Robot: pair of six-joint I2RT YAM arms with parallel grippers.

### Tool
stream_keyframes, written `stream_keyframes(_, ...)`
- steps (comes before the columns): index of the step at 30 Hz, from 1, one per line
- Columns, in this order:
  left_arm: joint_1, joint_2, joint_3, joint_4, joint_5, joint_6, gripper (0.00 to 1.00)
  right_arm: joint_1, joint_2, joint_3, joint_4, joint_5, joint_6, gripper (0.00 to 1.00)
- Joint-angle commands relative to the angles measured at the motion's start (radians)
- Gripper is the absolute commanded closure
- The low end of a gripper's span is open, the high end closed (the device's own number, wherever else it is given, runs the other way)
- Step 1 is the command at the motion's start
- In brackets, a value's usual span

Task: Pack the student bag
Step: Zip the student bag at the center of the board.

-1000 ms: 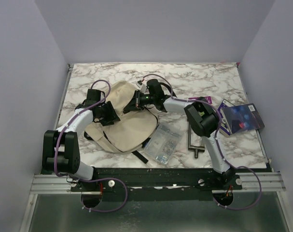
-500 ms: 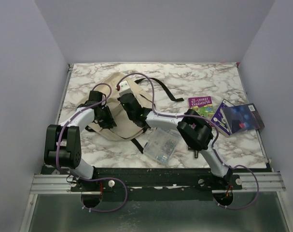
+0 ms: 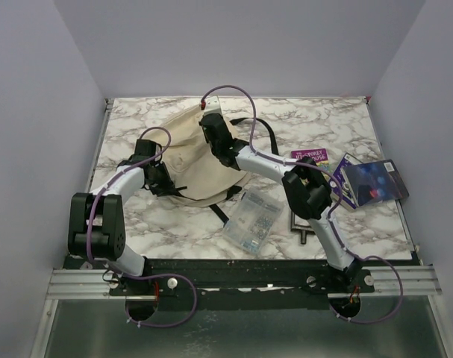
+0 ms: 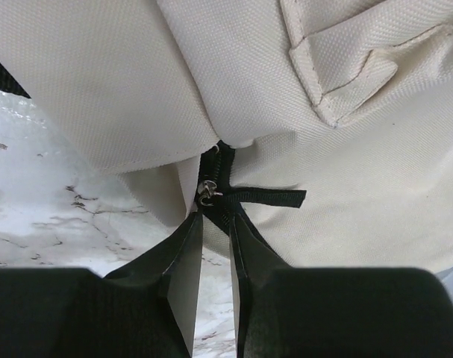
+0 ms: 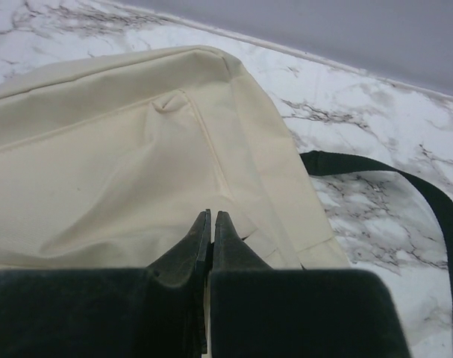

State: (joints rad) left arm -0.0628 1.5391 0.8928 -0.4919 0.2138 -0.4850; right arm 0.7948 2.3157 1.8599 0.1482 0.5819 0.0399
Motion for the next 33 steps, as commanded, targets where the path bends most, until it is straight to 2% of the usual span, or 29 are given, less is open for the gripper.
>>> stream_keyframes(1, 0.008, -0.063, -0.007, -0.043, 0.020, 0.056, 0.70, -0.028, -0.013, 0.036, -0.004, -0.092, 0.030, 1.00)
stream_keyframes(2, 0.009, -0.118, -0.024, -0.009, 0.058, 0.066, 0.61, -0.027, -0.033, 0.021, -0.006, -0.130, 0.049, 1.00)
stream_keyframes(4, 0.009, -0.215, -0.053, 0.063, 0.067, 0.054, 0.35, -0.022, -0.045, 0.025, -0.058, -0.179, 0.092, 1.00)
stream_keyframes(6, 0.017, -0.259, -0.038, 0.101, 0.058, 0.028, 0.24, -0.019, -0.082, -0.028, -0.039, -0.246, 0.131, 1.00)
stream_keyframes(9, 0.030, -0.214, 0.041, 0.108, 0.068, -0.014, 0.17, -0.019, -0.116, -0.061, -0.054, -0.290, 0.192, 1.00)
stream_keyframes(13, 0.031, -0.052, 0.140, 0.101, 0.044, -0.058, 0.15, -0.019, -0.135, -0.085, -0.051, -0.319, 0.249, 1.00)
stream_keyframes(16, 0.028, 0.058, 0.226, 0.069, 0.069, -0.075, 0.22, -0.019, -0.120, -0.077, -0.060, -0.312, 0.255, 1.00)
stream_keyframes(19, 0.015, 0.138, 0.283, 0.015, 0.015, -0.089, 0.28, -0.017, -0.103, -0.066, -0.053, -0.269, 0.224, 1.00)
stream_keyframes(21, 0.007, 0.249, 0.412, -0.163, -0.078, -0.058, 0.36, -0.001, -0.073, -0.033, -0.056, -0.144, 0.144, 1.00)
stream_keyframes(22, -0.002, 0.317, 0.492, -0.252, -0.120, -0.015, 0.35, 0.009, -0.047, -0.008, -0.056, -0.046, 0.089, 1.00)
stream_keyframes(24, -0.011, 0.387, 0.557, -0.354, -0.154, 0.020, 0.35, 0.014, -0.010, 0.020, -0.031, 0.070, -0.004, 1.00)
stream_keyframes(29, -0.021, 0.391, 0.562, -0.393, -0.250, 0.041, 0.37, 0.005, 0.016, 0.029, 0.046, 0.139, -0.134, 1.00)
stream_keyframes(33, -0.013, 0.386, 0.551, -0.397, -0.276, 0.039, 0.36, -0.061, 0.048, 0.048, 0.031, 0.112, -0.107, 1.00)
